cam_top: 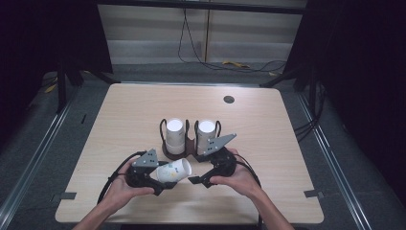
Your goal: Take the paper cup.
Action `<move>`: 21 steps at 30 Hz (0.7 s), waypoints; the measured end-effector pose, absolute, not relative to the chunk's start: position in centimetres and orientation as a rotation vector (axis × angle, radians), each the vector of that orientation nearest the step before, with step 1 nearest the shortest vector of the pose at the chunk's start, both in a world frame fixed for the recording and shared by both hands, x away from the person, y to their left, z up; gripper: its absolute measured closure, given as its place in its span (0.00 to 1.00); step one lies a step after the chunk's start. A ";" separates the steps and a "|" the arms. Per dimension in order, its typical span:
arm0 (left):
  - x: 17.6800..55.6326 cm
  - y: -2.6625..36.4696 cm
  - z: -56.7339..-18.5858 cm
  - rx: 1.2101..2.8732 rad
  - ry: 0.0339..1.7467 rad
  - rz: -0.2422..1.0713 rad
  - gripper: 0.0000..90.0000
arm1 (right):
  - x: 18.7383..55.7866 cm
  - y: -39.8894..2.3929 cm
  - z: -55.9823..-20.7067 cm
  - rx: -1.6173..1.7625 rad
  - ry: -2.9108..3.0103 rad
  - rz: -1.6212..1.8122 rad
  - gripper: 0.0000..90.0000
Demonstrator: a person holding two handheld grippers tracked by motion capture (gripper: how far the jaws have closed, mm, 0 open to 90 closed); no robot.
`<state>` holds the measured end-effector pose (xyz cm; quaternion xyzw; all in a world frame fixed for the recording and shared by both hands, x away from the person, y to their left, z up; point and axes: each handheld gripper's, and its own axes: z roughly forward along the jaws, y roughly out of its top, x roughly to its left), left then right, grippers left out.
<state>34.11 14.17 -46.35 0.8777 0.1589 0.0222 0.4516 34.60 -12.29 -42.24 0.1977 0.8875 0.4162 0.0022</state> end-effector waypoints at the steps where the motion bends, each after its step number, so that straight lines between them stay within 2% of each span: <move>1: 34.1 14.1 -46.3 2.179 0.387 0.054 0.27 | 34.5 -12.2 -42.3 0.600 2.798 1.286 0.25; 7: 33.8 13.5 -46.5 2.217 0.364 0.048 0.27 | 34.3 -11.8 -42.4 0.526 2.857 1.205 0.29; 21: 33.6 13.2 -47.0 2.251 0.345 0.042 0.27 | 34.4 -10.7 -43.0 0.458 2.954 1.073 0.25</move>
